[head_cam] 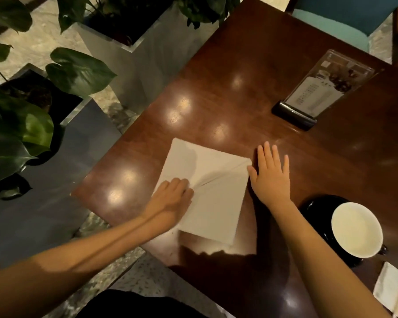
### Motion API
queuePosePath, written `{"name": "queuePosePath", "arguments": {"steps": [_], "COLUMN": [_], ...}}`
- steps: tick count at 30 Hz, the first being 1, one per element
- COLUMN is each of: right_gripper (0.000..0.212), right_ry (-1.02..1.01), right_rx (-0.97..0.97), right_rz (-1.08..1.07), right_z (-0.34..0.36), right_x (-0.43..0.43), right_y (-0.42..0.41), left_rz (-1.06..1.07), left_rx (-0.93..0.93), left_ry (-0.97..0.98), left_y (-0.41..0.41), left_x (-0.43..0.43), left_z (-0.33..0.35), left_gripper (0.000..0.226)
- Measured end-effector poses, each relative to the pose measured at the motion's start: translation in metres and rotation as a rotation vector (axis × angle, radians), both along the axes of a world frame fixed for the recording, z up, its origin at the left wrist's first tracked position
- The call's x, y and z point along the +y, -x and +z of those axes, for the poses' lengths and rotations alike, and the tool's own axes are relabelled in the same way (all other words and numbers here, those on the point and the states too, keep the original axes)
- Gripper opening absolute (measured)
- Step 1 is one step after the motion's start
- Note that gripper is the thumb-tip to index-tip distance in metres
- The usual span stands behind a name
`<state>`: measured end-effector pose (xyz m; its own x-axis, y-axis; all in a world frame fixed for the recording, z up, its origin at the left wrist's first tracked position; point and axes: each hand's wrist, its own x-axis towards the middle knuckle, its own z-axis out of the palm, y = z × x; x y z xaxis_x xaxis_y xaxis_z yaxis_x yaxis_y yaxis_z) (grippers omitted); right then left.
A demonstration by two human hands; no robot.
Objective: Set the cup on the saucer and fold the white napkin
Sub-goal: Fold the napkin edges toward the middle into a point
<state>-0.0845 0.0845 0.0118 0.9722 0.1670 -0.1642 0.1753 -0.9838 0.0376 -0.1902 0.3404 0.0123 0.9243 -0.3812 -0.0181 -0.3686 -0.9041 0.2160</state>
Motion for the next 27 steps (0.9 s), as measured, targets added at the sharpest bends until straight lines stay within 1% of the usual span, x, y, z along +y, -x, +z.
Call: {"name": "queuePosePath", "arguments": {"steps": [1,3,4,5,7,8,10,11,12,13,14,16,18,20,22,23,27], "right_gripper": [0.064,0.062,0.056,0.045,0.021,0.015,0.013,0.015,0.018,0.021,0.023,0.025,0.026,0.021,0.015,0.012,0.008], "right_ry": [-0.008,-0.057,-0.109,-0.184,-0.345,-0.402,-0.485,-0.528,-0.574,-0.618,-0.644,-0.639,-0.603,-0.574,-0.56,-0.56,-0.614], "right_rx": [-0.02,-0.051,-0.073,-0.108,-0.175,-0.183,-0.136,-0.099,-0.066,-0.041,-0.032,-0.067,-0.104,-0.118,-0.119,-0.121,-0.124], "right_rz": [-0.034,-0.117,-0.154,-0.177,-0.185,-0.17,-0.166,-0.191,-0.235,-0.294,-0.347,-0.394,-0.413,-0.422,-0.436,-0.445,-0.461], "right_z": [0.002,0.007,0.011,0.016,0.023,0.025,0.023,0.019,0.014,0.011,0.008,0.005,0.003,0.001,0.0,-0.001,-0.001], "right_x": [0.003,0.01,0.014,0.019,0.031,0.039,0.052,0.057,0.062,0.065,0.068,0.074,0.079,0.083,0.086,0.087,0.09], "right_y": [-0.009,-0.021,-0.022,-0.018,0.008,0.027,0.061,0.072,0.076,0.077,0.075,0.071,0.07,0.07,0.07,0.069,0.069], "left_rz": [0.026,-0.005,-0.032,-0.001,0.182,0.222,0.22,0.205,0.171,0.142,0.106,0.017,-0.07,-0.117,-0.152,-0.172,-0.208], "left_rx": [0.039,0.092,0.145,0.177,0.271,0.286,0.24,0.163,0.092,0.061,0.071,0.08,0.052,0.046,0.037,0.005,0.039], "left_ry": [-0.017,-0.061,-0.083,-0.071,0.109,0.218,0.411,0.457,0.43,0.402,0.362,0.271,0.218,0.211,0.19,0.164,0.04], "left_y": [0.004,0.01,0.015,0.017,0.009,0.002,-0.017,-0.028,-0.04,-0.052,-0.064,-0.083,-0.097,-0.106,-0.113,-0.117,-0.129], "left_x": [-0.011,-0.031,-0.041,-0.049,-0.052,-0.051,-0.044,-0.04,-0.036,-0.034,-0.035,-0.042,-0.049,-0.054,-0.058,-0.06,-0.071], "left_z": [0.001,0.0,0.0,0.003,0.014,0.016,0.017,0.017,0.011,0.007,0.004,0.0,-0.003,-0.002,-0.003,-0.004,-0.003], "left_gripper": [0.01,0.029,0.034,0.031,0.012,0.016,0.026,0.029,0.031,0.033,0.036,0.041,0.041,0.036,0.042,0.044,0.044]}}
